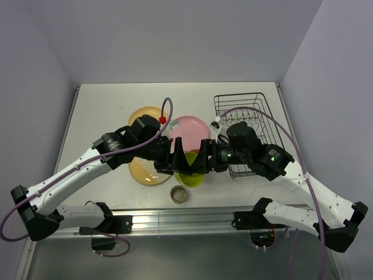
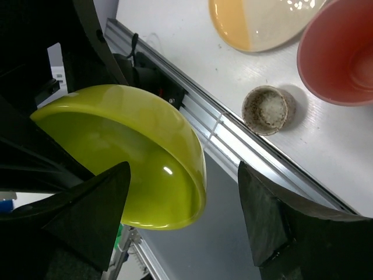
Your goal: Load the mixed dishes into the dish rack
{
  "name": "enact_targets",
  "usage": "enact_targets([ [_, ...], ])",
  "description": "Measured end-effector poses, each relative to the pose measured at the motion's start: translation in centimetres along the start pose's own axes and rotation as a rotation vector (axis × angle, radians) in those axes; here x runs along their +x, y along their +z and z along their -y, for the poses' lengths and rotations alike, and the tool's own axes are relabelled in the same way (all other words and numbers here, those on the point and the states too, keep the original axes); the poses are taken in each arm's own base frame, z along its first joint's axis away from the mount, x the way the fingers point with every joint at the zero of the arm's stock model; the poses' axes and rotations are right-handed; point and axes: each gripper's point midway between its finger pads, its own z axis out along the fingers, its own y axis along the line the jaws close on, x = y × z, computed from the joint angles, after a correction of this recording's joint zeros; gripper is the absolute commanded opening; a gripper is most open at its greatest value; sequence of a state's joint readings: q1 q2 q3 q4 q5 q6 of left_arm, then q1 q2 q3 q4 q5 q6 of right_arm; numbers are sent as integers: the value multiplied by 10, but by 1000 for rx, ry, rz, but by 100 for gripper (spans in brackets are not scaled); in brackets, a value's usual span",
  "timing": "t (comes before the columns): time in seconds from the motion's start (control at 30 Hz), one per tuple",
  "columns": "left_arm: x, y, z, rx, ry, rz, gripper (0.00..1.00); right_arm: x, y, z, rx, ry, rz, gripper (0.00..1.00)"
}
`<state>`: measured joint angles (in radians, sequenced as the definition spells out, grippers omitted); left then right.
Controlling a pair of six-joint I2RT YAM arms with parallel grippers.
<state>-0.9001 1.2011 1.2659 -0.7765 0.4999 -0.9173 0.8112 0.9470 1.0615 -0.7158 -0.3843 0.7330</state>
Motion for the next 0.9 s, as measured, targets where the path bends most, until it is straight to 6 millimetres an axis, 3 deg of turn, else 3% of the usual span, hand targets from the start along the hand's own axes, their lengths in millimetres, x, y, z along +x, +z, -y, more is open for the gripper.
enact_targets([
  [0.13, -9, -9, 1, 24, -5, 23, 0, -8, -5, -4, -22, 4, 15, 86],
  [0.37, -43, -48, 0, 146, -53, 159, 0, -22, -22, -16, -135, 14, 39, 87],
  [0.73, -41, -51, 28, 394, -83, 121, 0, -40, -29, -54, -415, 95, 39, 87],
  [0.9, -47, -65, 51, 487, -36, 162, 0, -43, -26, -62, -524, 193, 21, 87],
])
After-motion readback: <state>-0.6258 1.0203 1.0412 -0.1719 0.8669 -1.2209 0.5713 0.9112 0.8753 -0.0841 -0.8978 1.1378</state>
